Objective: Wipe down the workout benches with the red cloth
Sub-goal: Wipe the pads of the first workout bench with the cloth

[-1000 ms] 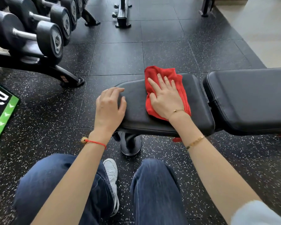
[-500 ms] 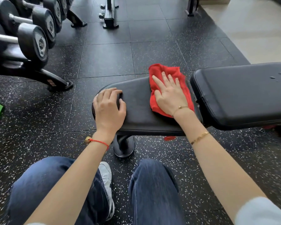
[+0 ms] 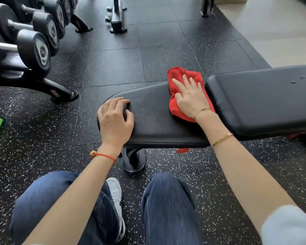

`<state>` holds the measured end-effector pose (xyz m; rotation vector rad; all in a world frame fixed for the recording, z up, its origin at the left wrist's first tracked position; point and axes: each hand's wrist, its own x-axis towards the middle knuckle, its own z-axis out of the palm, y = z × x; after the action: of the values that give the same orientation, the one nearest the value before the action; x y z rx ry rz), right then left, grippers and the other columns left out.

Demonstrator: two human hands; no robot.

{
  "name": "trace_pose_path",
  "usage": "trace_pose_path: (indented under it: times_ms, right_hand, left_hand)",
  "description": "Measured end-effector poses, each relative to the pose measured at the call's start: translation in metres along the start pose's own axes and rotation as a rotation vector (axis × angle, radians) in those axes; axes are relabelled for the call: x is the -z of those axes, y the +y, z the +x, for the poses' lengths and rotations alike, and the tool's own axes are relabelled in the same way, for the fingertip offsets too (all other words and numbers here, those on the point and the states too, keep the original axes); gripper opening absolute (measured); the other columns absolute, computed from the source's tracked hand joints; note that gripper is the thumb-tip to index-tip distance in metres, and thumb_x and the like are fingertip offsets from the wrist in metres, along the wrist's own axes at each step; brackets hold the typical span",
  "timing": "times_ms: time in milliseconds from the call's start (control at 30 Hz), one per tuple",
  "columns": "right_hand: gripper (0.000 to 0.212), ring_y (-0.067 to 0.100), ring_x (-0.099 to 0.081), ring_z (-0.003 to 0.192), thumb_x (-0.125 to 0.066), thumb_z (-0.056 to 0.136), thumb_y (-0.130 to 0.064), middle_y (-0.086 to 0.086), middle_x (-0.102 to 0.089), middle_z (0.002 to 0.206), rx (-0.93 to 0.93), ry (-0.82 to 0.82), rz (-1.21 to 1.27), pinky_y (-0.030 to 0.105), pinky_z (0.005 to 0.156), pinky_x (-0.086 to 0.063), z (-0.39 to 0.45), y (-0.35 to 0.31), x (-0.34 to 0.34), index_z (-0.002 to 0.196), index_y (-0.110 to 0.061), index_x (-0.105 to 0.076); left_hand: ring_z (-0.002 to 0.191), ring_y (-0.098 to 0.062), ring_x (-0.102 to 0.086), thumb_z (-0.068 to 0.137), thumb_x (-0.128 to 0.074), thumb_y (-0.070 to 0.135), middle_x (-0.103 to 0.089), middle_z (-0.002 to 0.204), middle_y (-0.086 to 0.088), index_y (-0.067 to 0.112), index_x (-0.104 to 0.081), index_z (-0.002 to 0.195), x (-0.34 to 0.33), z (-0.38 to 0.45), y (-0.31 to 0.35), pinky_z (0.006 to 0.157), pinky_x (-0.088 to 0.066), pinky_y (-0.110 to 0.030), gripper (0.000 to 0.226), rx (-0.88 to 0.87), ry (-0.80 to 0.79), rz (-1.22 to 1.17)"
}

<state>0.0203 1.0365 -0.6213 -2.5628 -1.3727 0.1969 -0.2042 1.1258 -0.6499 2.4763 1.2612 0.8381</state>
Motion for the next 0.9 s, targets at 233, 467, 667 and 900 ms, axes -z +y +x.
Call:
trace_pose_path:
  times_ms: [233, 467, 667, 900]
  right_hand:
    - [0.056, 0.025, -0.009, 0.15, -0.037, 0.097, -0.03, 0.004, -0.012, 0.162, 0.136, 0.087, 0.017, 0.042, 0.122, -0.001, -0.064, 0.005, -0.013, 0.151, -0.034, -0.024]
    - [0.055, 0.027, -0.002, 0.15, -0.031, 0.1, -0.029, 0.005, -0.002, 0.163, -0.016, -0.036, 0.027, 0.045, 0.121, 0.002, 0.007, 0.005, 0.004, 0.153, -0.031, -0.017]
    - [0.057, 0.026, -0.006, 0.15, -0.037, 0.098, -0.03, 0.005, -0.007, 0.163, 0.107, 0.077, -0.003, 0.042, 0.122, 0.001, -0.051, 0.003, -0.011, 0.152, -0.033, -0.019]
    - [0.056, 0.024, -0.003, 0.15, -0.032, 0.099, -0.032, 0.005, -0.003, 0.163, 0.06, -0.001, -0.036, 0.042, 0.122, 0.003, -0.011, -0.009, -0.004, 0.153, -0.033, -0.016]
  left_hand:
    - [0.124, -0.023, -0.05, 0.089, -0.054, 0.018, -0.062, 0.128, 0.0, 0.016, -0.064, 0.119, -0.002, -0.001, 0.0, 0.112, -0.031, -0.043, 0.032, -0.004, 0.019, 0.018]
    - [0.125, -0.024, -0.05, 0.089, -0.052, 0.017, -0.061, 0.13, -0.001, 0.016, -0.063, 0.121, -0.002, -0.002, 0.001, 0.114, -0.03, -0.046, 0.034, -0.005, 0.009, 0.023]
    - [0.124, -0.023, -0.05, 0.089, -0.052, 0.018, -0.062, 0.129, -0.001, 0.016, -0.063, 0.12, -0.003, -0.003, -0.001, 0.113, -0.031, -0.045, 0.034, -0.01, 0.018, 0.022]
    - [0.126, -0.025, -0.049, 0.089, -0.049, 0.017, -0.061, 0.13, -0.002, 0.015, -0.063, 0.121, -0.004, -0.003, 0.002, 0.114, -0.03, -0.046, 0.035, -0.001, 0.019, 0.041]
